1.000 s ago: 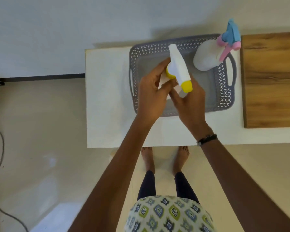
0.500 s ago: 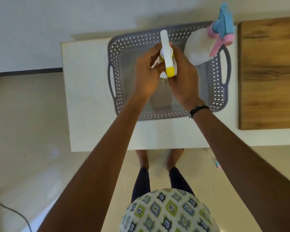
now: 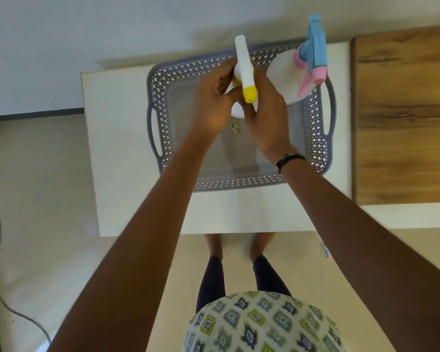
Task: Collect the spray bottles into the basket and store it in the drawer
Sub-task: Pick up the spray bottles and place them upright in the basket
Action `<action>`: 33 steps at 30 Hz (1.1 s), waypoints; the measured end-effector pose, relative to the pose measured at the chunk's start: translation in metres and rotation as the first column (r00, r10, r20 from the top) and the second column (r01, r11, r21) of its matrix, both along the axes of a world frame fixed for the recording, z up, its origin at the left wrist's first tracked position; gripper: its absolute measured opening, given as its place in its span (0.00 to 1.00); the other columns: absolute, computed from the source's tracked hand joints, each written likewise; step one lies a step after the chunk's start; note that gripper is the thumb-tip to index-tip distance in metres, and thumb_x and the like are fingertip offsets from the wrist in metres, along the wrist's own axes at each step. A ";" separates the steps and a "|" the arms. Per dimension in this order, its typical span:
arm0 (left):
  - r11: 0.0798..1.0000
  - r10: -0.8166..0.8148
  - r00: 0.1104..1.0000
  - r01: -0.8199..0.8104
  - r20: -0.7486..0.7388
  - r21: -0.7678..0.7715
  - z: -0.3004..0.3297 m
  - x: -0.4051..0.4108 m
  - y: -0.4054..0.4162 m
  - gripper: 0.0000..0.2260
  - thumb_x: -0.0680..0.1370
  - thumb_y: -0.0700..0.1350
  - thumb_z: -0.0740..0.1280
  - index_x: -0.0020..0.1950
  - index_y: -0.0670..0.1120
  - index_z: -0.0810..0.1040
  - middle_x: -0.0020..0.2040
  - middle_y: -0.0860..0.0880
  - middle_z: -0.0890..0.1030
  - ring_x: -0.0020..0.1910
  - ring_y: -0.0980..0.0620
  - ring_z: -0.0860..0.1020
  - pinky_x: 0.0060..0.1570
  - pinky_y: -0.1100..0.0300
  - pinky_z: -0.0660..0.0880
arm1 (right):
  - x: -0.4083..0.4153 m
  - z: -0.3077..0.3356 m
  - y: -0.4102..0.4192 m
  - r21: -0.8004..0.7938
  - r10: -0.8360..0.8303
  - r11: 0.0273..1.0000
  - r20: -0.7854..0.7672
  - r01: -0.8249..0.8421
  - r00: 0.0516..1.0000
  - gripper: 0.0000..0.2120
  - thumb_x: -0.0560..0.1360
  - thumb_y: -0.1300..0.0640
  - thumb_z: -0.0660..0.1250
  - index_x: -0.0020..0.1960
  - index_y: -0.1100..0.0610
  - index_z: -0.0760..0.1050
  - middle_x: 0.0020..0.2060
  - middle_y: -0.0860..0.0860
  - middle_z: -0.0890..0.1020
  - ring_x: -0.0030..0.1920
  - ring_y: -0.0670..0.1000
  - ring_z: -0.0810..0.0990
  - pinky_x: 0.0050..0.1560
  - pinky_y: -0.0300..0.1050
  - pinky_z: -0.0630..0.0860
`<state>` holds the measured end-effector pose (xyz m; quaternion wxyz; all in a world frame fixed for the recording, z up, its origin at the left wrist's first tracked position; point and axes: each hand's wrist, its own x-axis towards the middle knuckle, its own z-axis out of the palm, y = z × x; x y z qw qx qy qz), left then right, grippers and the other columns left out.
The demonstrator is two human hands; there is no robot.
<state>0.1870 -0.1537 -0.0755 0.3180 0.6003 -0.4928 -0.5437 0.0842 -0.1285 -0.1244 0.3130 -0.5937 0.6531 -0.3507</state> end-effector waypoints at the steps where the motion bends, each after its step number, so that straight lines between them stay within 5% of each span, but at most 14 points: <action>1: 1.000 0.004 1.000 -0.004 -0.014 0.005 0.000 -0.001 0.002 0.21 0.72 0.26 0.65 0.64 0.36 0.73 0.58 0.33 0.78 0.60 0.36 0.76 0.64 0.40 0.71 | 0.000 0.001 0.001 0.009 0.001 1.000 0.014 -0.001 1.000 0.21 0.79 0.59 0.62 0.71 0.61 0.66 0.65 0.55 0.77 0.64 0.53 0.76 0.58 0.39 0.73; 7: 0.998 0.057 0.998 -0.057 -0.006 0.025 -0.008 -0.007 0.014 0.19 0.73 0.31 0.66 0.64 0.32 0.72 0.59 0.30 0.77 0.61 0.33 0.74 0.64 0.37 0.70 | -0.002 0.006 0.003 0.055 0.019 0.998 0.064 -0.023 0.998 0.20 0.78 0.64 0.62 0.70 0.61 0.67 0.65 0.55 0.76 0.65 0.52 0.75 0.63 0.44 0.72; 12: 0.981 0.192 0.979 -0.193 0.063 0.017 -0.017 -0.006 0.059 0.22 0.75 0.37 0.68 0.68 0.39 0.69 0.67 0.45 0.74 0.68 0.49 0.71 0.64 0.61 0.72 | -0.009 0.010 0.060 0.079 -0.037 0.996 0.080 0.031 0.996 0.21 0.79 0.65 0.61 0.71 0.63 0.65 0.68 0.57 0.73 0.67 0.53 0.73 0.63 0.30 0.66; 15: 0.964 0.261 0.962 -0.264 0.077 0.020 -0.016 -0.013 0.100 0.17 0.76 0.38 0.67 0.65 0.40 0.72 0.63 0.46 0.76 0.65 0.49 0.73 0.63 0.60 0.72 | -0.015 0.015 0.111 0.028 -0.035 0.999 0.170 0.030 0.985 0.17 0.80 0.66 0.59 0.69 0.64 0.69 0.66 0.56 0.75 0.66 0.50 0.74 0.68 0.42 0.71; 18: 0.978 0.206 0.977 -0.207 0.054 0.028 -0.013 -0.020 0.138 0.13 0.77 0.37 0.65 0.62 0.39 0.73 0.61 0.44 0.78 0.62 0.48 0.75 0.62 0.60 0.72 | -0.019 0.018 0.153 0.023 -0.049 0.999 0.177 0.046 0.983 0.15 0.81 0.64 0.58 0.67 0.62 0.71 0.63 0.54 0.78 0.64 0.48 0.76 0.65 0.49 0.75; 24: 0.990 0.109 0.988 -0.118 0.111 0.080 -0.016 -0.030 0.209 0.10 0.79 0.42 0.63 0.60 0.44 0.75 0.58 0.51 0.80 0.55 0.56 0.77 0.49 0.77 0.73 | -0.028 0.017 0.211 0.128 -0.148 0.983 0.155 0.128 0.977 0.15 0.81 0.60 0.58 0.67 0.59 0.71 0.63 0.52 0.79 0.64 0.48 0.76 0.66 0.51 0.75; 33: 0.988 -0.018 0.996 0.003 0.093 0.152 -0.020 -0.017 0.321 0.10 0.79 0.38 0.63 0.59 0.41 0.76 0.55 0.47 0.81 0.46 0.65 0.77 0.46 0.80 0.71 | -0.051 0.001 0.323 0.218 -0.196 0.960 0.074 0.176 0.978 0.14 0.81 0.62 0.58 0.65 0.60 0.72 0.59 0.52 0.81 0.60 0.48 0.79 0.62 0.46 0.77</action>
